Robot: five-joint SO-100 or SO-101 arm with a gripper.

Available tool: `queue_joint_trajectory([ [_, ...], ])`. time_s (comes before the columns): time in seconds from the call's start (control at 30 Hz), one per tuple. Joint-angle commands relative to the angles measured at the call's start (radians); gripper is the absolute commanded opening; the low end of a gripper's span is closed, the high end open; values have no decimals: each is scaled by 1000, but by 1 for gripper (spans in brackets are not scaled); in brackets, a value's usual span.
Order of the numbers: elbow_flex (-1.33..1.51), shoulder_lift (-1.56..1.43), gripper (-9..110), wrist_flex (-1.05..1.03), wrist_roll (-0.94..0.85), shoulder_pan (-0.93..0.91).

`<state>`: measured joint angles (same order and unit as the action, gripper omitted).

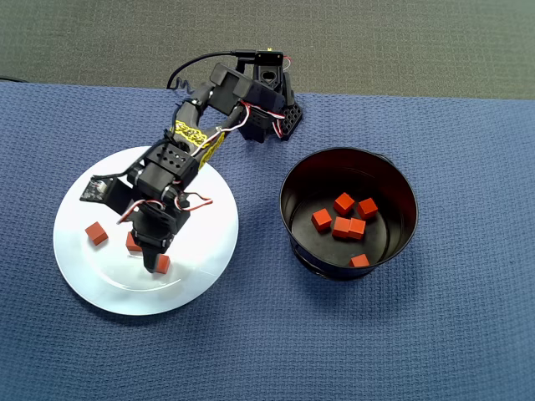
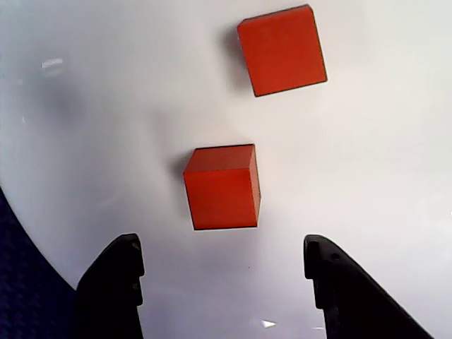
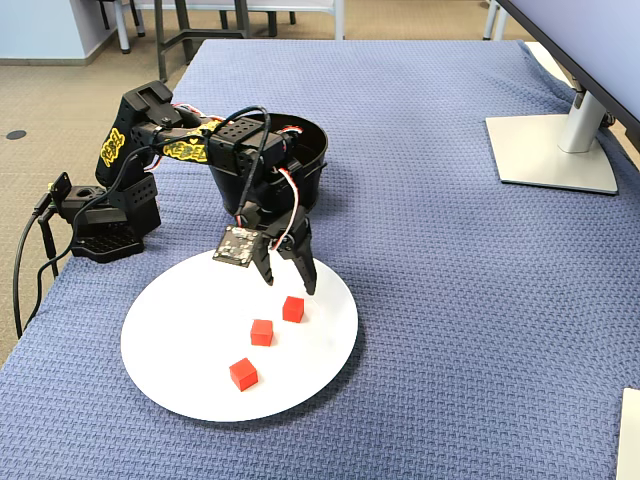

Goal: Pick up the red cubes from the white plate and place them in the black recipient

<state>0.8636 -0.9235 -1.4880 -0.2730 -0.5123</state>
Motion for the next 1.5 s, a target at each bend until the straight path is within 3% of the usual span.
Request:
queue_joint_trajectory([
  [0.0, -110, 31, 22, -17, 21, 23],
  [0.37, -215, 147, 21, -9, -107, 8],
  [0.83, -222, 215, 16, 34, -132, -18],
  [0.9, -222, 210, 12, 37, -137, -18],
  [0.97, -222, 202, 1, 37, -138, -18],
  [1.03, -216, 192, 0, 37, -150, -18],
  [1.23, -170, 15, 0, -3, -152, -12],
  [1.47, 126, -465, 0, -17, -144, 5],
])
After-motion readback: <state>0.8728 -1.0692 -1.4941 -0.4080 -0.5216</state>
